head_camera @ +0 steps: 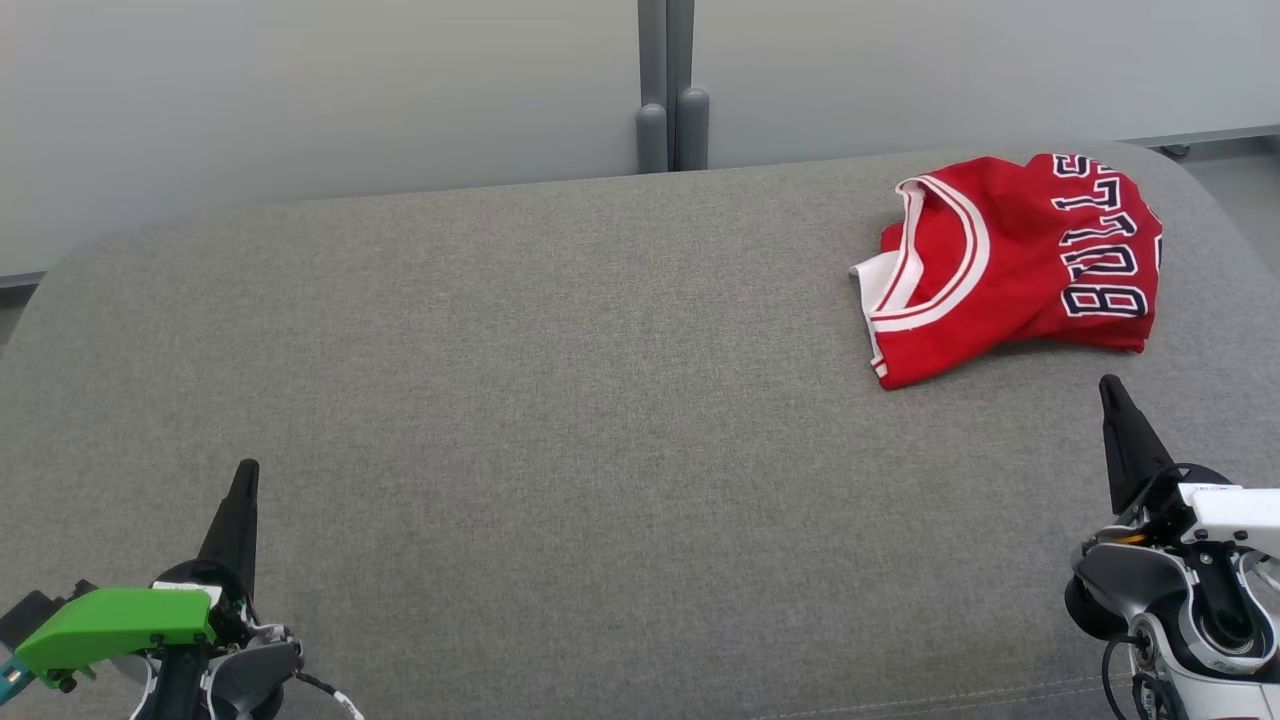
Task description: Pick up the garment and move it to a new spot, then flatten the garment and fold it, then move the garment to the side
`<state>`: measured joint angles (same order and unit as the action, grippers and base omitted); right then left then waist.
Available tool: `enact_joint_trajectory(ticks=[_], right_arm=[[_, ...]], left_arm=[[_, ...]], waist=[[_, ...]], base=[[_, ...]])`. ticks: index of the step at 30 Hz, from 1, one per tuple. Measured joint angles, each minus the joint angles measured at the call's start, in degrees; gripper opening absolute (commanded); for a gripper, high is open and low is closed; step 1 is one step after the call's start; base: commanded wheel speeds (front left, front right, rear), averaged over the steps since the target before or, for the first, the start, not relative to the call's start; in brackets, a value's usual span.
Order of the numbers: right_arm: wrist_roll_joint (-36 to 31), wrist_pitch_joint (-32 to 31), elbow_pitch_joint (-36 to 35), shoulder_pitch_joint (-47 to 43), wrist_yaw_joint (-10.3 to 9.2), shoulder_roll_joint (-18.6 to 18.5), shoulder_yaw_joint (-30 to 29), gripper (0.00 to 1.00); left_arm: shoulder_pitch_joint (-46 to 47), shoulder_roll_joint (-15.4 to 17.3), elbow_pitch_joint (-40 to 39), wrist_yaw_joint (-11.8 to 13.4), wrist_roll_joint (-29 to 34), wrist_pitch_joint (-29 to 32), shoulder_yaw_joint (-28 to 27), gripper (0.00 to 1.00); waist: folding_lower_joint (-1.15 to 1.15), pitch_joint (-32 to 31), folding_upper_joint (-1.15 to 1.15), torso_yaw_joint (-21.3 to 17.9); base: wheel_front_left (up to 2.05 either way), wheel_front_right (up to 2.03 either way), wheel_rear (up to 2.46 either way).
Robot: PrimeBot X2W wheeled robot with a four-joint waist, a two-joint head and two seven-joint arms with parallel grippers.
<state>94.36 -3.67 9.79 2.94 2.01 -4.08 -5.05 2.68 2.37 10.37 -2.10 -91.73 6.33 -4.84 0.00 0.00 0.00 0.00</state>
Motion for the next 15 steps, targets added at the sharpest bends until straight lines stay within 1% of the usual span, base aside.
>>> enact_joint_trajectory(ticks=[15], right_arm=[[0.0,0.0,0.1,0.0,0.00,0.0,0.0,0.00]], left_arm=[[0.0,0.0,0.0,0.0,0.0,0.0,0.0,0.00]], waist=[[0.00,0.0,0.00,0.0]], base=[[0.00,0.00,0.00]])
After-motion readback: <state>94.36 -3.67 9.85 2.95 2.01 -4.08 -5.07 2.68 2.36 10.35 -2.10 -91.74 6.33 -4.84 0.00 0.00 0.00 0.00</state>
